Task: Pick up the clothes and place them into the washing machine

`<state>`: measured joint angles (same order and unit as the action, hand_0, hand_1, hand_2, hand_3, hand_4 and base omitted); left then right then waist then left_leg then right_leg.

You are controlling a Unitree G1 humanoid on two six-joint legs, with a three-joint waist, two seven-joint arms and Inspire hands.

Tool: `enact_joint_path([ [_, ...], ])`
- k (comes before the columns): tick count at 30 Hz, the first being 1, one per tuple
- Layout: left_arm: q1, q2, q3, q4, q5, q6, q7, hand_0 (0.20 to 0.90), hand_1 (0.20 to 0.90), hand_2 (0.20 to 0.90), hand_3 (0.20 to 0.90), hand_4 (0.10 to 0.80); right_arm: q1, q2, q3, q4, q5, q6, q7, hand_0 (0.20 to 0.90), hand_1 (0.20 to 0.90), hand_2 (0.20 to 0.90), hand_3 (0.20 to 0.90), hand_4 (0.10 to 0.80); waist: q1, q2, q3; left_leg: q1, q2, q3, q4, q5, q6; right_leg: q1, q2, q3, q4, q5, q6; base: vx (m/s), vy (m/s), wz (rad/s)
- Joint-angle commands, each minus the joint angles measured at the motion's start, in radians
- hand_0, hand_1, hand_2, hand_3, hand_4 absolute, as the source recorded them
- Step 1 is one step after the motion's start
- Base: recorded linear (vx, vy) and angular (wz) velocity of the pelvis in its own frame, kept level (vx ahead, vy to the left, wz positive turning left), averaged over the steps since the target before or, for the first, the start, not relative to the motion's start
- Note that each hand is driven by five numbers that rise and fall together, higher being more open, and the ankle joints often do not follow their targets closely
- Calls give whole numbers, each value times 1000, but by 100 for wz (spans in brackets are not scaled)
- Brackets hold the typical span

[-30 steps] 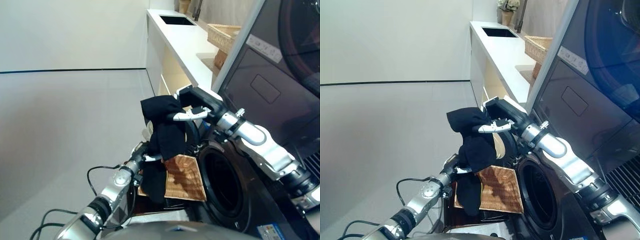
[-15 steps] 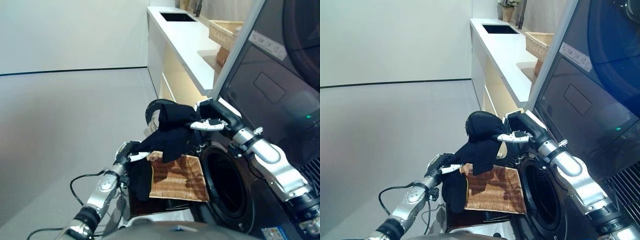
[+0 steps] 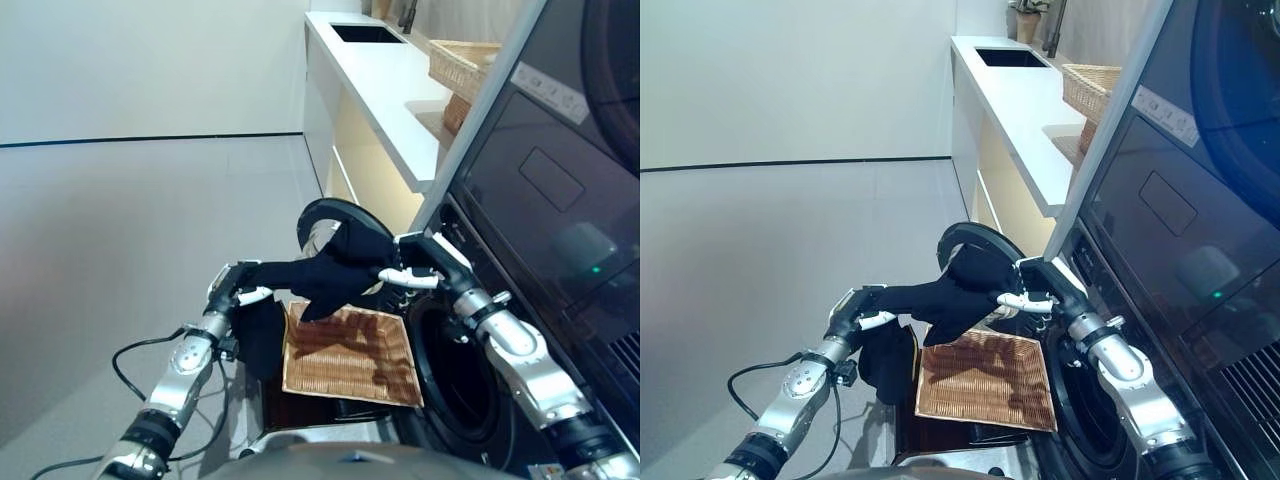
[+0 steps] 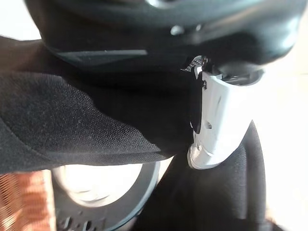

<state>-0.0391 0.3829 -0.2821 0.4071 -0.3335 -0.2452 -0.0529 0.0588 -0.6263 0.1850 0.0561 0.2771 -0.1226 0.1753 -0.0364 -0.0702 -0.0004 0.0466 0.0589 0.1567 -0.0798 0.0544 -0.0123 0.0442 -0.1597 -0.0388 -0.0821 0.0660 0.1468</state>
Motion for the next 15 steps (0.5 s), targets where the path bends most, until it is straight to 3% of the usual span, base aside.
enact_joint_path([
  [1, -134, 49, 44, -141, -7, -100, 11, 200, 200, 200, 200, 300, -65, 3, -41, 0, -64, -46, -27, 200, 200, 200, 200, 300, 42, -2, -72, -42, 38, -72, 40, 21, -63, -39, -19, -4, 87, 5, 19, 0, 0, 0],
  [2, -134, 50, 44, -142, -7, -99, 11, 200, 200, 200, 200, 300, -65, 4, -40, 0, -64, -46, -27, 200, 200, 200, 200, 300, 42, -2, -72, -42, 38, -73, 40, 21, -63, -39, -19, -4, 87, 5, 19, 0, 0, 0],
  [3, -144, 54, 44, -151, -1, -98, 11, 200, 200, 200, 200, 300, -67, 8, -38, 3, -78, -43, -29, 244, 244, 244, 244, 331, 42, -2, -72, -41, 38, -74, 40, 21, -63, -39, -19, -4, 87, 5, 19, 0, 0, 0],
  [4, -154, 59, 46, -159, 5, -96, 11, 200, 200, 200, 200, 300, -69, 10, -38, -1, -92, -44, -31, 615, 615, 615, 615, 596, 42, -2, -71, -41, 37, -75, 40, 21, -63, -39, -19, -5, 88, 5, 19, 0, 0, 0],
  [5, -161, 60, 50, -168, 6, -97, 12, 200, 200, 200, 200, 300, -67, 15, -45, -9, -98, -44, -29, 615, 615, 615, 615, 596, 42, -1, -71, -41, 38, -76, 40, 21, -63, -38, -19, -5, 87, 4, 19, 0, 0, 0],
  [6, -167, 59, 52, -170, 7, -97, 14, 200, 200, 200, 200, 300, -61, 17, -50, -15, -106, -42, -30, 900, 900, 900, 900, 800, 41, -1, -71, -40, 38, -76, 39, 21, -63, -38, -19, -6, 87, 4, 19, 0, 0, 0],
  [15, -149, 78, 114, -210, 83, -107, 36, 200, 200, 200, 200, 300, -44, 23, -150, -39, -296, -75, -117, 900, 900, 900, 900, 800, 34, 6, -69, -47, 36, -77, 44, 27, -58, -46, -18, -3, 88, 10, 19, -12, -1, 0],
])
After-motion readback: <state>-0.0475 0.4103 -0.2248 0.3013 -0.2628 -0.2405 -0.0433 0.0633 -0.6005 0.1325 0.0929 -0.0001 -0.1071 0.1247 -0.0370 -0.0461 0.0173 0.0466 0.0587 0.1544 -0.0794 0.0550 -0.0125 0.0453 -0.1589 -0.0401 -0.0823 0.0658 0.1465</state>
